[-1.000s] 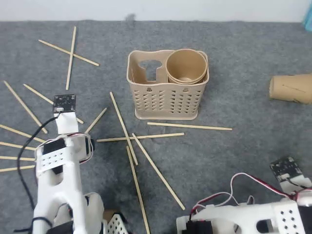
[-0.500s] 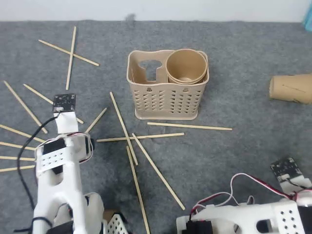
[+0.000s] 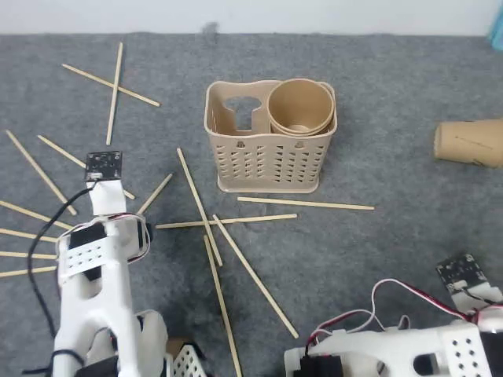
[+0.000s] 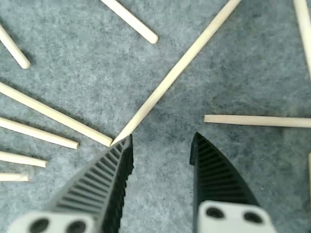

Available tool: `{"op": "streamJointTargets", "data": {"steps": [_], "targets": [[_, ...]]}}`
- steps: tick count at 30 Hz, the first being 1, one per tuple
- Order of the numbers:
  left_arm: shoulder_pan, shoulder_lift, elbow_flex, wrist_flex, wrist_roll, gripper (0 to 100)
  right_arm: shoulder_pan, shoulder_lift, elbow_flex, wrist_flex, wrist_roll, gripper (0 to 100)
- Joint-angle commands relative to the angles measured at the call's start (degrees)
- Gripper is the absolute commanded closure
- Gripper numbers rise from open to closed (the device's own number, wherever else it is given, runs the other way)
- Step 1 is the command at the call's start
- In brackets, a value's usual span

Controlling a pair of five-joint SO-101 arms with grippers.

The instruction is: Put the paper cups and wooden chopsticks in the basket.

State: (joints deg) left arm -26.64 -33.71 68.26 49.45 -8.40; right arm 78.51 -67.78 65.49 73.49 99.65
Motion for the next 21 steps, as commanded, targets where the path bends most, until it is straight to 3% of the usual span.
{"op": "streamJointTargets", "data": {"steps": [1, 4, 7, 12, 15, 17, 21], "targets": [[0.35, -1.76, -0.13, -1.05, -0.09, 82, -1.27, -1.01, -5.98, -0.48, -4.57, 99.1], [0.35, -1.76, -0.13, -1.05, -0.09, 82, -4.26, -1.01, -8.35, 0.04, -17.93, 99.1], [0.35, -1.76, -0.22, -1.05, 0.00, 82, -9.27, -1.10, -10.64, 6.99, -31.91, 98.9], [1.85, -1.76, -0.04, -1.05, 0.18, 82, -29.05, -1.10, -16.44, 25.19, -51.34, 98.9], [2.55, -1.76, -0.04, -1.05, 0.18, 82, -40.31, -1.10, -16.18, 23.87, -61.80, 99.1], [2.46, -1.76, -0.04, -1.05, 0.18, 82, -42.07, -1.10, -14.68, 22.20, -65.76, 98.9], [2.55, -1.76, -0.13, -1.05, 0.18, 82, -43.74, -1.10, -13.10, 20.09, -65.85, 98.9]]}}
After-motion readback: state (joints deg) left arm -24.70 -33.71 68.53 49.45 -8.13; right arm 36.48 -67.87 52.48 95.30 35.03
